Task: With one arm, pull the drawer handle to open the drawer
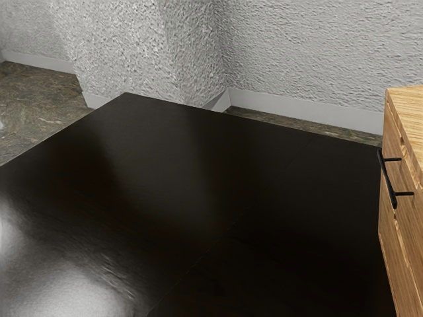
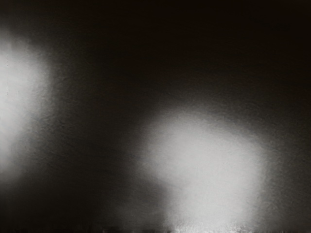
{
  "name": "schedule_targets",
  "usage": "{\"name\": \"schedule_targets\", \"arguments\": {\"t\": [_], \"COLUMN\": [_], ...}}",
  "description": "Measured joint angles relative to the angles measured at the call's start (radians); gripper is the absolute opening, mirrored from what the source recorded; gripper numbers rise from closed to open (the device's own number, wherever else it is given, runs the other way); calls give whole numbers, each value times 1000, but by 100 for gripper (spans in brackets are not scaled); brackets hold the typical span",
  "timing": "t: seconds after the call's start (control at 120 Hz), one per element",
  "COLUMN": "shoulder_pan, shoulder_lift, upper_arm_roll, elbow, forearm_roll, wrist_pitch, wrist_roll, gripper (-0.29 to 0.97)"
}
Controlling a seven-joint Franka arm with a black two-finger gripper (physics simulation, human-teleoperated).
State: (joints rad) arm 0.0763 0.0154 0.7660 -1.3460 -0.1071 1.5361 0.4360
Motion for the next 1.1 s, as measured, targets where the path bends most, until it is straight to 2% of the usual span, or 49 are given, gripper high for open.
{"name": "schedule_targets", "arguments": {"t": [0.133,0.225,0.275,0.358,0.433,0.542,0.625,0.675,0.725,0.758,0.842,0.9,0.942,1.1], "shoulder_pan": [62,82,114,151,136,18,-96,-250,-406,-451,-503,-486,-469,-500], "shoulder_lift": [-1,-10,-13,-3,2,-6,-77,-108,-107,-96,-118,-160,-182,-210], "upper_arm_roll": [-2,-30,-74,-123,-148,-163,-233,-266,-280,-302,-363,-377,-382,-395], "elbow": [11,265,330,348,331,263,102,7,-38,-53,-132,-232,-276,-339], "forearm_roll": [-1,27,45,61,69,68,69,82,37,2,-67,-102,-118,-161], "wrist_pitch": [-2,-47,-70,-98,-115,-137,-132,-120,-104,-90,-36,22,58,139], "wrist_roll": [36,54,61,72,78,85,89,85,70,46,-38,-99,-146,-395], "gripper": [66,66,66,66,66,66,66,66,66,66,65,65,66,66]}}
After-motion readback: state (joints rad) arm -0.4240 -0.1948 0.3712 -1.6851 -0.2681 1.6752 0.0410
